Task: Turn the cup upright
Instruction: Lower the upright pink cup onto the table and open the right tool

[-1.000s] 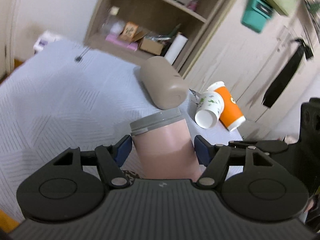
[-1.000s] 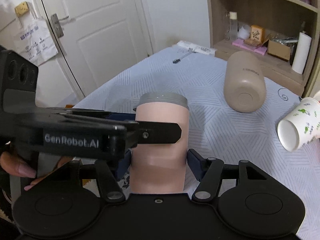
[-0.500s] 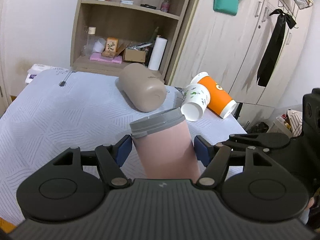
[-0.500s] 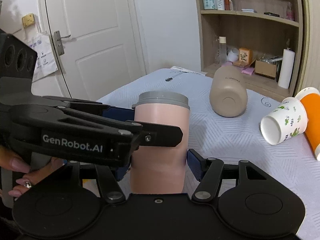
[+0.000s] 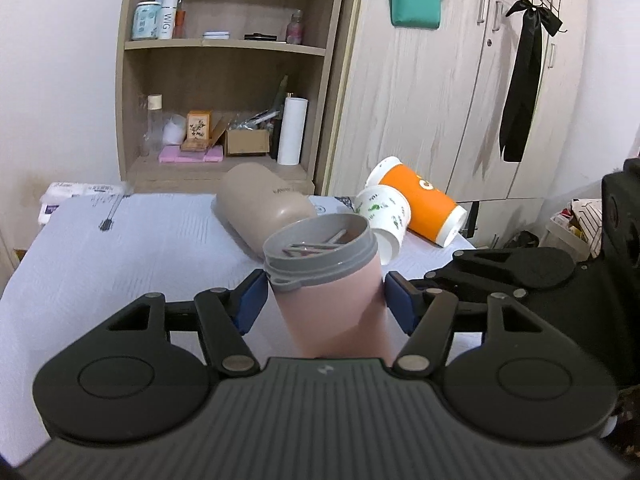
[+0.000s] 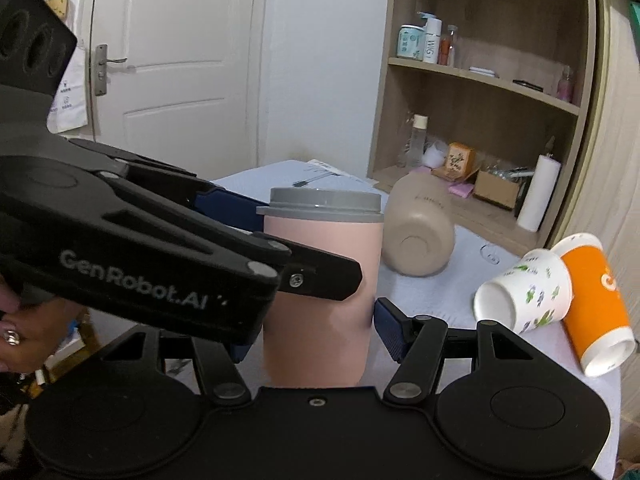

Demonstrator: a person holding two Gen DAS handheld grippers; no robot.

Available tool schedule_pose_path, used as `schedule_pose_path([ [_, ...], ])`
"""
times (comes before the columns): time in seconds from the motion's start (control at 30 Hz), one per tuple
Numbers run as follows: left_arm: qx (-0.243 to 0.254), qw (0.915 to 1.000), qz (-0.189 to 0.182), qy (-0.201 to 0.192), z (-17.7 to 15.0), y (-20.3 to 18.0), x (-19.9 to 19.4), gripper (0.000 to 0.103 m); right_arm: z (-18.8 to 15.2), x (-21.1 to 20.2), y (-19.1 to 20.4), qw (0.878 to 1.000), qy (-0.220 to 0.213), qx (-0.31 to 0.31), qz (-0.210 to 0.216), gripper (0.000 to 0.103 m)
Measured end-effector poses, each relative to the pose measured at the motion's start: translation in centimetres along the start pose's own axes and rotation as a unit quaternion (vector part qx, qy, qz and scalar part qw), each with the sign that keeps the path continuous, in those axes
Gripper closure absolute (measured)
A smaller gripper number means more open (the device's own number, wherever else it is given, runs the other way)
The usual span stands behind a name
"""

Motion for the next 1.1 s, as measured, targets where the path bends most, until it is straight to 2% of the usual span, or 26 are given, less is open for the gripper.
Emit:
schedule_pose_path([
  [0.33,0.036,0.9987,-0.009,-0.035,2.1,0.4,2.1,0.041,1.0,3.0,-2.1,0.998,-0.048,0.0,-0.043,0.036],
  [0.87,0.017,0.9992,-0.008,-0.034,1.6,1.0,3.3,0.041,0.7,3.5,-2.3,0.998,-0.045,0.009,-0.041,0.036],
  [1.1,-0.017,0.9994,-0.015,-0.027,1.3,1.4,3.3,0.04,0.5,3.3,-2.6,0.997,-0.055,0.031,-0.037,0.032],
])
Point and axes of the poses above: each gripper's, at about its wrist camera, not at the fingertips, and x roughly the way its jaws point, y to its left, z to its top, the point moved 5 cm from there along x, roughly the way its jaws point, and after that the axes turned 5 degrees about z, right-handed, at the moved point
